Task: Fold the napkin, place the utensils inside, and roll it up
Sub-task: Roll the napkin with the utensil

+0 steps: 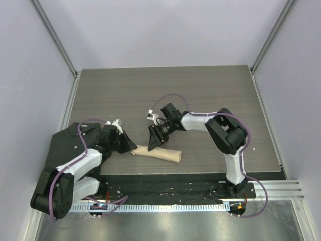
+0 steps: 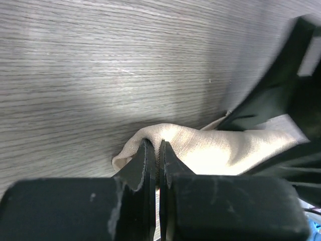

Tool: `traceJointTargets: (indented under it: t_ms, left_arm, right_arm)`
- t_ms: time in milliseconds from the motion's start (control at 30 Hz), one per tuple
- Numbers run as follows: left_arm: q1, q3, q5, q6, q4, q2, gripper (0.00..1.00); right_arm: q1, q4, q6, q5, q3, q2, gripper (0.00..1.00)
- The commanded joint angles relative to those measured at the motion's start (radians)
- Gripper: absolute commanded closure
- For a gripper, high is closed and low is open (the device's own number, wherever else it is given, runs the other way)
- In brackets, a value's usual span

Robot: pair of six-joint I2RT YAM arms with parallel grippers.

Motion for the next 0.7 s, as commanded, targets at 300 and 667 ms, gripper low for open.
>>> traceJointTargets:
  t_ms: [300,667]
  left_arm:
    - [-0.002,0.128,0.012,0.011,-0.128,0.148,1.00]
    - [-0.002,0.155,0.026,0.014,-0.135,0.186,1.00]
  right_arm:
    - [0.260,-0.047,-0.311,0.792,-0.100,-0.303,0.29]
    - [0.340,-0.013,-0.395,0.929,-0.141,-0.270,0.27]
